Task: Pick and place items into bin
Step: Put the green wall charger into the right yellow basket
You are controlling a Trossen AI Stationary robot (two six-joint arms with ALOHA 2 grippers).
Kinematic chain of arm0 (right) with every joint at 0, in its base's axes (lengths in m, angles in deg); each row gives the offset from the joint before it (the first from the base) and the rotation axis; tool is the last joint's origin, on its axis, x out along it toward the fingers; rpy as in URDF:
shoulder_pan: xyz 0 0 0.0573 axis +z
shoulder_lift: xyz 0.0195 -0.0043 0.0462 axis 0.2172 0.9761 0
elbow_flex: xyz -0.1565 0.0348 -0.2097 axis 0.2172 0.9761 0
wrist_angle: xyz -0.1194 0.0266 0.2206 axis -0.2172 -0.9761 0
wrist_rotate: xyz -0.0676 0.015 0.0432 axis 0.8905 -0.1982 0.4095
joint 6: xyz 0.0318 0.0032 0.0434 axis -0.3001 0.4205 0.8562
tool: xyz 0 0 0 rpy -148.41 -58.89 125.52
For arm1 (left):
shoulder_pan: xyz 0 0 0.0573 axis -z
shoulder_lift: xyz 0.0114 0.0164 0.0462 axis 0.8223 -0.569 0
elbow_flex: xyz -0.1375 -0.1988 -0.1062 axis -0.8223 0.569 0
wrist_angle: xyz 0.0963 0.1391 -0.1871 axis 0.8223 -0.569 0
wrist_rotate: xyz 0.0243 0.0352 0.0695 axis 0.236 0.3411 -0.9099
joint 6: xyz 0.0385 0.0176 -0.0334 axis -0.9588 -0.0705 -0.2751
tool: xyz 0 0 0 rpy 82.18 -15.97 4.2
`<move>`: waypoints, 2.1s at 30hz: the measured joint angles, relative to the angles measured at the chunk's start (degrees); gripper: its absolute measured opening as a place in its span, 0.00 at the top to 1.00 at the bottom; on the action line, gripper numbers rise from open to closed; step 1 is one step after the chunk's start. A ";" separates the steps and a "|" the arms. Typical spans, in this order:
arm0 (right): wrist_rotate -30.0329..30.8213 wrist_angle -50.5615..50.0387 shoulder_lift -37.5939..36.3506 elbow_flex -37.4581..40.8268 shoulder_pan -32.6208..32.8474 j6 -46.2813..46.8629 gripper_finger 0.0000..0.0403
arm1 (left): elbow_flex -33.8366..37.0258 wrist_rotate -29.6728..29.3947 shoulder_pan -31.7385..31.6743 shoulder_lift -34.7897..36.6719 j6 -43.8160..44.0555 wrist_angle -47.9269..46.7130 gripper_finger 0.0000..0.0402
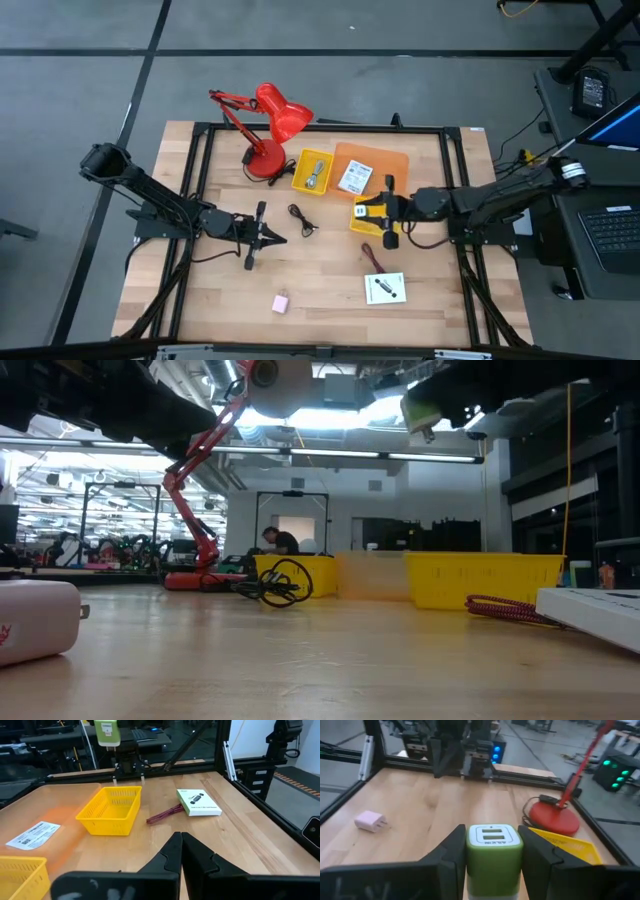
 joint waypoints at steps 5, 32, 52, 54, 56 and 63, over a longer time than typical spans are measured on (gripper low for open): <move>2.48 0.26 -3.26 3.05 1.70 0.24 0.70 | -0.01 -0.12 -0.07 0.00 0.02 0.02 0.99; 11.66 -11.42 -4.61 3.75 -1.91 16.76 0.70 | 0.00 -4.61 -0.07 0.00 0.04 0.04 0.99; 6.59 -41.00 7.66 -9.72 -1.40 30.88 0.70 | 0.00 -6.11 -0.11 0.02 -1.16 0.02 1.00; 5.66 -42.83 10.30 -11.77 -1.40 31.56 0.70 | -0.02 -6.09 -0.11 0.02 -1.16 0.04 0.99; 5.49 -45.06 12.56 -13.70 -1.39 31.24 0.70 | -0.01 -6.11 -0.11 0.02 -1.15 0.04 0.99; 5.07 -51.56 18.79 -20.00 -1.40 30.10 0.69 | -0.02 -6.15 -0.11 0.02 -1.03 0.06 0.98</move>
